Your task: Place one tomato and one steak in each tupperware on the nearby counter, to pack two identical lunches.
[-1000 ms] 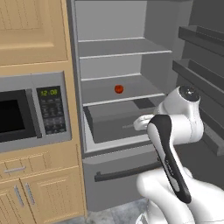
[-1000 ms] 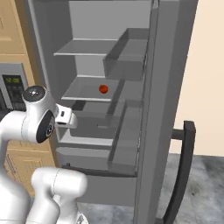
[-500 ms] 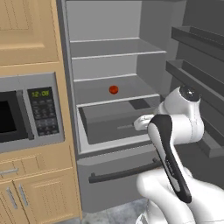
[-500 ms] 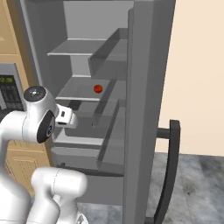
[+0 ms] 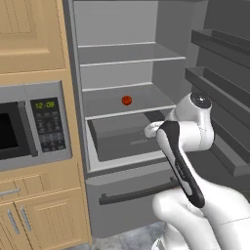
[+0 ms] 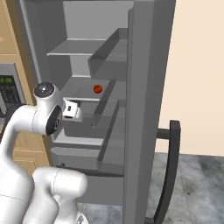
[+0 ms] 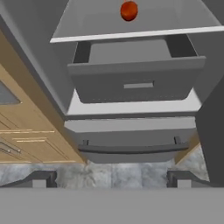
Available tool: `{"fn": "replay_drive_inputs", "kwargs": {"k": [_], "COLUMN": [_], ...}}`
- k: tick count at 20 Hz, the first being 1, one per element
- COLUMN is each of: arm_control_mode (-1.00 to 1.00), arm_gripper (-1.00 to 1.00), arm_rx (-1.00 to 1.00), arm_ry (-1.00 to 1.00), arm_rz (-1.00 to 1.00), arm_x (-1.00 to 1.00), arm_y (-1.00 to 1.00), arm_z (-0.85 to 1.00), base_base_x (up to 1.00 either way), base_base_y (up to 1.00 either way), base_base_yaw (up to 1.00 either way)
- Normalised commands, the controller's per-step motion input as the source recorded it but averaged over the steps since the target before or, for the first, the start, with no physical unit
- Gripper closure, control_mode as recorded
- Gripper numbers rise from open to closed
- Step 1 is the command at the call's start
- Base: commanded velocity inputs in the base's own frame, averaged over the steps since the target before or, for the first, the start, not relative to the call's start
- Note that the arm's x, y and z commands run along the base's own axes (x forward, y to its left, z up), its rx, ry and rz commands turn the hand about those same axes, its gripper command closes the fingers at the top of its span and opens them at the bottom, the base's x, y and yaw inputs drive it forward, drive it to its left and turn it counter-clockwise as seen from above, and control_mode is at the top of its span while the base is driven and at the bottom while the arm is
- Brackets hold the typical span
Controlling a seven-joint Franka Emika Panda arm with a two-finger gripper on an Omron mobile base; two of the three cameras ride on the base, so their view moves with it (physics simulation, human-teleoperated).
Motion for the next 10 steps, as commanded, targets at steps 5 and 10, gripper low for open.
{"fn": "replay_drive_inputs", "kwargs": {"k": [5,10], "arm_control_mode": [-1.00,-1.00], "arm_gripper": [-1.00,-1.00], "arm_rx": [0.00,0.00], "arm_ry": [0.00,0.00], "arm_rz": [0.00,0.00], "arm_x": [0.70,0.69], "arm_y": [0.00,0.00], "arm_z": [0.00,0.05], "base_base_x": [0.00,0.00], "base_base_y": [0.00,0.00], "base_base_yaw": [0.00,0.00]}}
